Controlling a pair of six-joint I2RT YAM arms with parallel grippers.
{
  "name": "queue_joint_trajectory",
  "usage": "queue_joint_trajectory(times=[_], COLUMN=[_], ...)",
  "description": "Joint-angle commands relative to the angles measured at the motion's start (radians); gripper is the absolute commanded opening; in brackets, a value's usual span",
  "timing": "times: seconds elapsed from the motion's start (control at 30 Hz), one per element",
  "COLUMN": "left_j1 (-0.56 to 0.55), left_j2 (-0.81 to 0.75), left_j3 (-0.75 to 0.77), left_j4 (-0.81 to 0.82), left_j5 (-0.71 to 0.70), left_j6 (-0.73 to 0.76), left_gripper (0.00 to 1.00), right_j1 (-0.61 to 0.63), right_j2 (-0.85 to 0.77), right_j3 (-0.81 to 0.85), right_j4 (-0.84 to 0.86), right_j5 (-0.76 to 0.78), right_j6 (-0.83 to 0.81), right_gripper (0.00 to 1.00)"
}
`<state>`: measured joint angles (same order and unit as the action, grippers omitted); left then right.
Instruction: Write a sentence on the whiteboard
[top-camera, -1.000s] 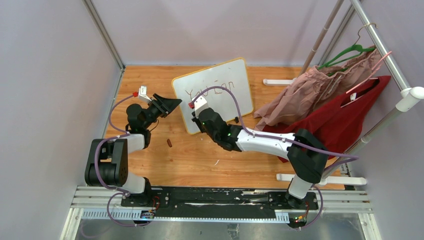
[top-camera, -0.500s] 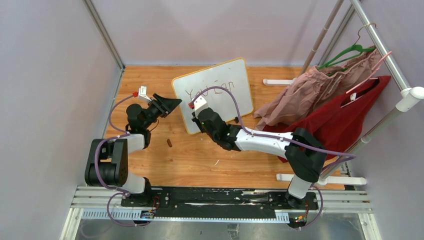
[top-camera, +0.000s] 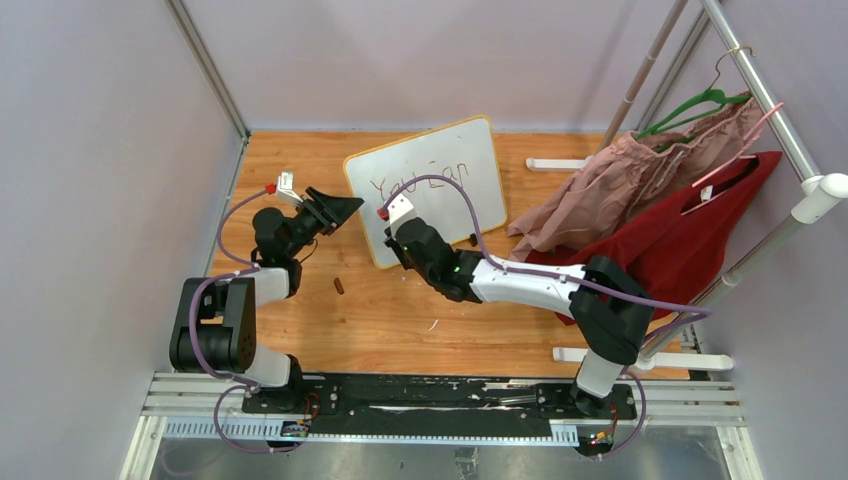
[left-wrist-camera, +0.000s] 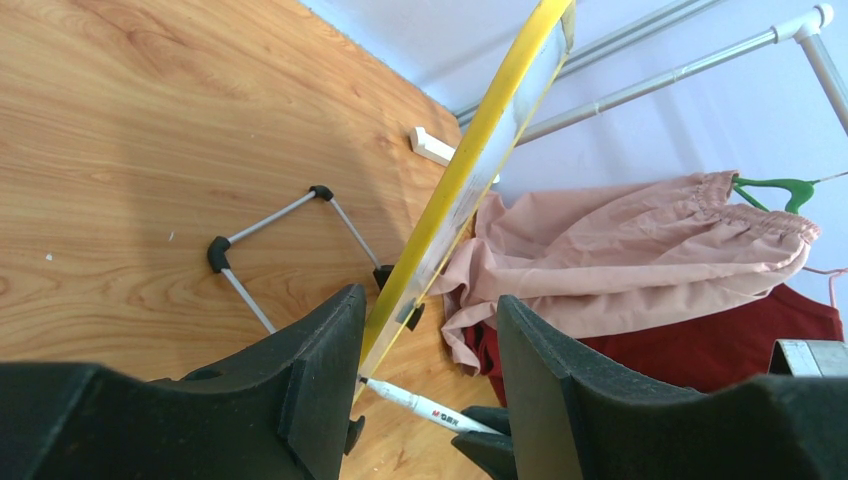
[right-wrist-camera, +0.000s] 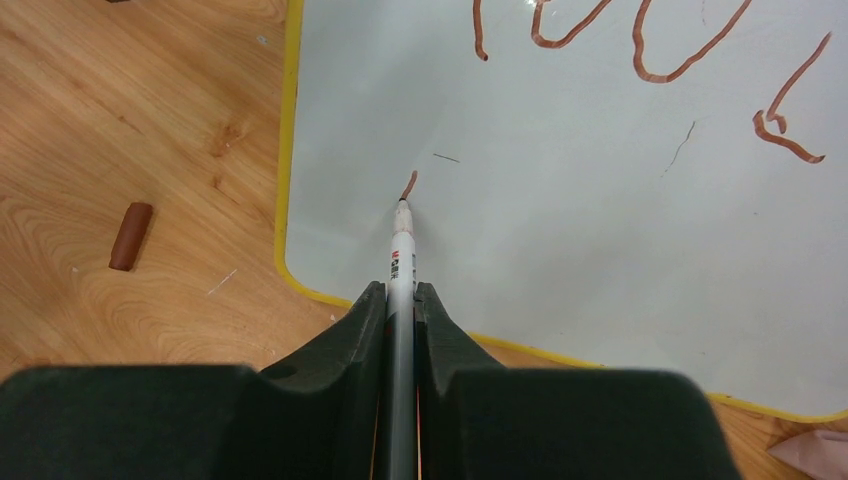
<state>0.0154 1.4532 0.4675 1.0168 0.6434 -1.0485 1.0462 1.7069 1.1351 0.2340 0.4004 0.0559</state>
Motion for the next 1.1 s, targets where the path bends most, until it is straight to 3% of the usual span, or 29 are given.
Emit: queue_joint_trajectory(times=[0.0,0.57,1.07], left_j1=[-0.005,-0.005,-0.005], left_j2=[-0.008,-0.006,-0.003], left_j3=[0.001,0.0,-0.001], left_j4=[0.052,0.057,0.065], left_j5=[0.01,0.01,0.01], left_j6=[-0.003,-0.007,-0.01], left_gripper=[0.56,0.56,0.56], right_j1=[-0.006,0.003,0.011], right_j2=[-0.006,-0.009,0.005], right_j3=[-0.024,-0.05,0.04], right_j4=[-0.03,-0.054,-0.051], right_j5=[-0.016,-0.027,-0.043], right_j6=[0.021,0.042,0.016], right_gripper=[0.0,0.0,0.0])
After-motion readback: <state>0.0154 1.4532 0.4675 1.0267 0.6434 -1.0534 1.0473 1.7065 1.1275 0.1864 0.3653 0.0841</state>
